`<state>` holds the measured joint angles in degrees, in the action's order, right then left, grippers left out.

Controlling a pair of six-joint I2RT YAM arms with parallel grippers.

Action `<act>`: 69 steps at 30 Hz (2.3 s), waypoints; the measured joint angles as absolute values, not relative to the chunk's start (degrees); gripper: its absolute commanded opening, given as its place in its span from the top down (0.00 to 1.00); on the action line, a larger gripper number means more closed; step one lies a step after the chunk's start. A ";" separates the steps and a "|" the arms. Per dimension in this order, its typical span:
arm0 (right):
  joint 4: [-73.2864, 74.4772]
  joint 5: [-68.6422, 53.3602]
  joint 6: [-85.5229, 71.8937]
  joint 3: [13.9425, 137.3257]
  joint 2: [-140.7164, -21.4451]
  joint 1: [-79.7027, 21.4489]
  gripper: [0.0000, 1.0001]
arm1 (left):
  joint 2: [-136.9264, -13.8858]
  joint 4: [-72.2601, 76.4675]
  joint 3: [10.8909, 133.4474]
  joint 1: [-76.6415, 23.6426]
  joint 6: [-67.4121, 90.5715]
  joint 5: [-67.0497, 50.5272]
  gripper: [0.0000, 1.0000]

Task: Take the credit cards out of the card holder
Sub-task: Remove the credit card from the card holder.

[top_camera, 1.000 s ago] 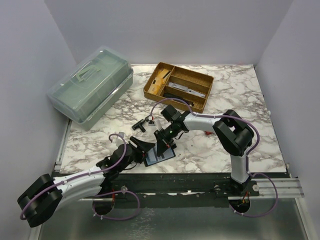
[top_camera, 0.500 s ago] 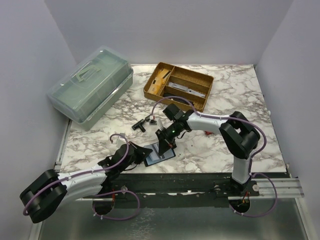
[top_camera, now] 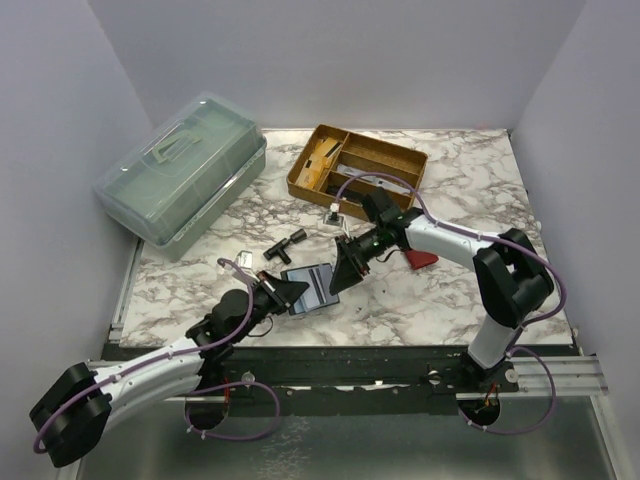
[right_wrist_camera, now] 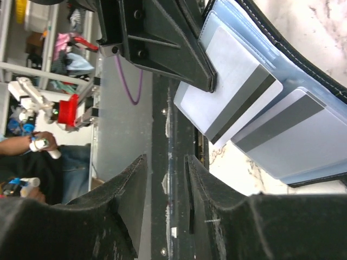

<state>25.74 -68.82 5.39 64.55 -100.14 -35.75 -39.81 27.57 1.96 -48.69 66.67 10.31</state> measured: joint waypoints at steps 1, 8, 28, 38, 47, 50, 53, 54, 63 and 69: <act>25.36 -69.87 4.56 64.18 -100.14 -35.48 0.60 | -40.03 28.23 2.02 -48.66 65.67 10.04 1.00; 21.56 -73.76 -1.10 62.13 -100.14 -33.61 0.56 | -45.87 35.92 2.22 -48.47 60.69 7.35 1.00; 19.07 -69.93 -4.97 61.76 -101.34 -31.11 0.52 | -58.74 52.80 4.27 -48.45 58.85 1.76 1.00; 13.91 -75.83 -8.95 59.51 -102.35 -31.11 0.84 | -65.23 60.60 5.13 -48.45 59.35 -0.08 1.00; 6.59 -80.49 -13.41 56.25 -101.84 -30.46 1.00 | -64.93 63.46 4.21 -47.62 60.97 -2.04 1.00; 3.16 -81.69 -14.96 55.05 -100.82 -31.20 1.00 | -62.54 63.24 3.25 -47.27 61.73 -3.38 1.00; 0.80 -82.50 -15.70 54.94 -100.16 -31.81 1.00 | -59.59 62.63 2.50 -46.83 62.39 -4.27 1.00; 0.19 -82.72 -15.86 54.94 -100.03 -31.94 1.00 | -58.87 62.37 2.37 -46.61 62.61 -4.60 1.00; -2.07 -83.55 -16.05 54.85 -99.63 -32.69 1.00 | -53.34 58.96 1.39 -45.58 64.12 -6.09 1.00; -0.58 -84.95 -15.22 53.39 -99.48 -29.32 1.00 | -49.39 58.61 0.43 -43.64 64.69 -5.65 1.00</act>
